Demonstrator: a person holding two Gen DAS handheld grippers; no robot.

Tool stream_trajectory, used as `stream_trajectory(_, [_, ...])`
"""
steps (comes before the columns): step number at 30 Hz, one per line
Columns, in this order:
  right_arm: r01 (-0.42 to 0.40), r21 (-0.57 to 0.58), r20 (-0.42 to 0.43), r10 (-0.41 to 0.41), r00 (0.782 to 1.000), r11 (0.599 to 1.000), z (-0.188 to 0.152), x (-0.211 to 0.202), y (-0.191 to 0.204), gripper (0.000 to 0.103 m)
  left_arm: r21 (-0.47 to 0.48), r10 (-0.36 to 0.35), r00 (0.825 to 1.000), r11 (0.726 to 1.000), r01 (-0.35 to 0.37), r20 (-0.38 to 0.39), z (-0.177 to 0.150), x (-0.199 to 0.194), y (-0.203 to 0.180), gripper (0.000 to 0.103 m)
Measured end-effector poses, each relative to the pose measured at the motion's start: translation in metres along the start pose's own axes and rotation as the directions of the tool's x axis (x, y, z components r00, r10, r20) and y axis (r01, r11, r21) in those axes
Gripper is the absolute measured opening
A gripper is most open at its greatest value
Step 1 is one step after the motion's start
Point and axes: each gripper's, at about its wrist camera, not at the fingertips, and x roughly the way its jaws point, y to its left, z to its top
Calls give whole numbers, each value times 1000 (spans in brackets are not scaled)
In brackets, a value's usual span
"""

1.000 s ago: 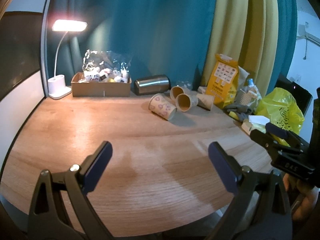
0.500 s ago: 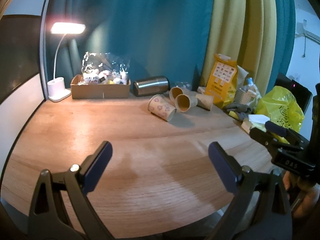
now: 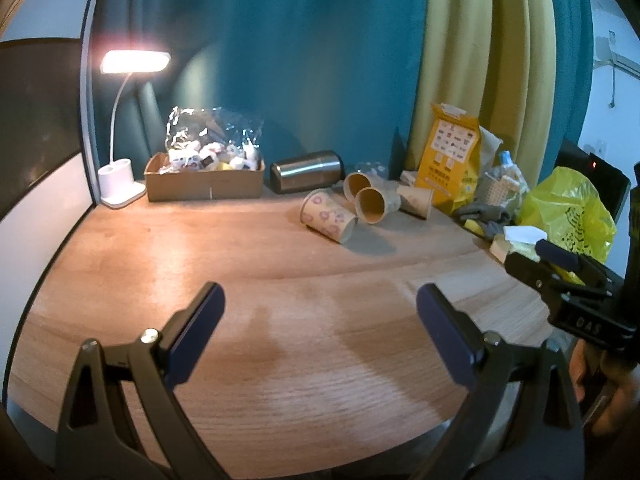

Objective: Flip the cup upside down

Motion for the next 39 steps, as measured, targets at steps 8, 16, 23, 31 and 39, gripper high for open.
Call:
stream_trajectory(8, [0, 2, 1, 0, 1000, 1000, -1, 1, -2, 85, 12, 6, 1000, 1000, -6, -4, 1, 1, -1, 98])
stream_trajectory(16, [0, 3, -1, 0, 1000, 1000, 0, 3, -1, 85, 17, 9, 1000, 1000, -8, -15, 4, 3, -3, 98])
stream_trajectory(23, [-2, 3, 1, 2, 1000, 1000, 1, 3, -2, 85, 18, 9, 1000, 1000, -9, -13, 4, 3, -4, 98])
stream_trajectory(31, [-1, 3, 0, 1, 1000, 1000, 1, 5, -2, 85, 14, 10, 1000, 1000, -10, -18, 5, 6, -1, 98])
stream_trajectory(39, [-4, 18, -11, 4, 1000, 1000, 5, 15, -2, 85, 37, 8, 999, 999, -7, -47, 10, 21, 3, 98])
